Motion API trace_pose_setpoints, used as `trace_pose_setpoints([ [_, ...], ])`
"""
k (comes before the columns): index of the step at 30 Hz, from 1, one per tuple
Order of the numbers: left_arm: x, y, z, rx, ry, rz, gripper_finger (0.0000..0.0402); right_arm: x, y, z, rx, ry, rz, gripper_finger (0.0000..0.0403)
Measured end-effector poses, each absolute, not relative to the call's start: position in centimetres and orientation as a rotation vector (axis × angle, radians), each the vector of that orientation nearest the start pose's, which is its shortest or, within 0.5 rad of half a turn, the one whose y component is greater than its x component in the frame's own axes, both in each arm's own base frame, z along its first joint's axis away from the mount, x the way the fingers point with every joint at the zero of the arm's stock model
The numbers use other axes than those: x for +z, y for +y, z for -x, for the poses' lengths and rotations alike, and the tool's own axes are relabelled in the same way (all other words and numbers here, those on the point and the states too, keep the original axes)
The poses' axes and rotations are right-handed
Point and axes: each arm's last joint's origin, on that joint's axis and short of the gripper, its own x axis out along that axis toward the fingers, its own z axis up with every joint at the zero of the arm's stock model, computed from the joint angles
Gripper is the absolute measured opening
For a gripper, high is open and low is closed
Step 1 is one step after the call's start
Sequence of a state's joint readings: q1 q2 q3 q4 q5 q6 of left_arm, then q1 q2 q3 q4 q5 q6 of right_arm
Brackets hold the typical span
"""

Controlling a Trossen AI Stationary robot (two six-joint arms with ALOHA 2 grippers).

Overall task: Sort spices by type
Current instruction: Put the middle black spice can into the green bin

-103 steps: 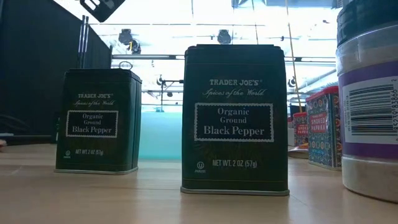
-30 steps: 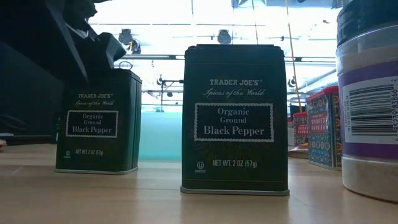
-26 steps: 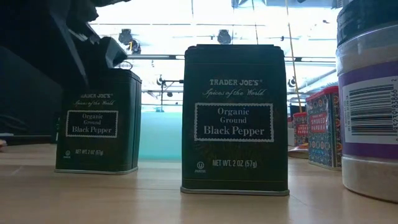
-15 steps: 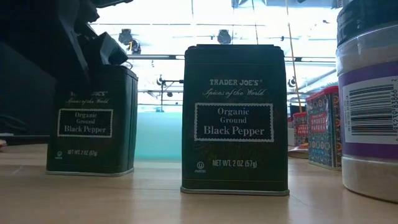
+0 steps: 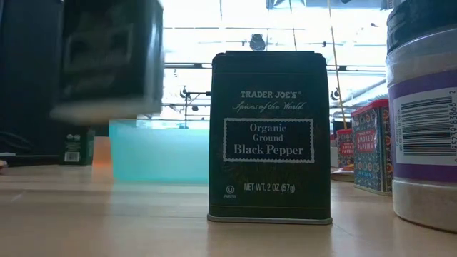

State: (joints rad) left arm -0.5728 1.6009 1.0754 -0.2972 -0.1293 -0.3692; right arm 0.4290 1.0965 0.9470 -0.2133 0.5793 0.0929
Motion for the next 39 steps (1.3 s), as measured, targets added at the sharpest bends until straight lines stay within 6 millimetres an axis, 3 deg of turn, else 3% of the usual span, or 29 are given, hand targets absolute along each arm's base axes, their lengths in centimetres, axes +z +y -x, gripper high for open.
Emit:
trace_pose_setpoints([
  [7,26.4,-14.3,-28.7,-0.213,0.763,0.061,0.0132,32.9,8.4,-22.2,-0.163,0.311,0.084,0.0000],
  [14,27.9,-10.5,-29.0,-0.153,0.758,0.016,0.0132,32.8,8.4,-22.2,-0.162,0.313,0.092,0.0000],
  [26,27.6,-4.9,-30.3,-0.094,0.792,-0.042,0.0132,32.8,8.3,-22.2,-0.163,0.315,0.104,0.0000],
  [33,26.8,-3.3,-31.7,-0.116,0.765,-0.023,0.0132,32.7,8.2,-22.1,-0.179,0.332,0.132,0.0000],
  [39,25.8,-2.6,-32.6,-0.147,0.775,-0.043,0.0132,32.4,7.5,-21.9,-0.340,0.355,0.167,0.0000],
])
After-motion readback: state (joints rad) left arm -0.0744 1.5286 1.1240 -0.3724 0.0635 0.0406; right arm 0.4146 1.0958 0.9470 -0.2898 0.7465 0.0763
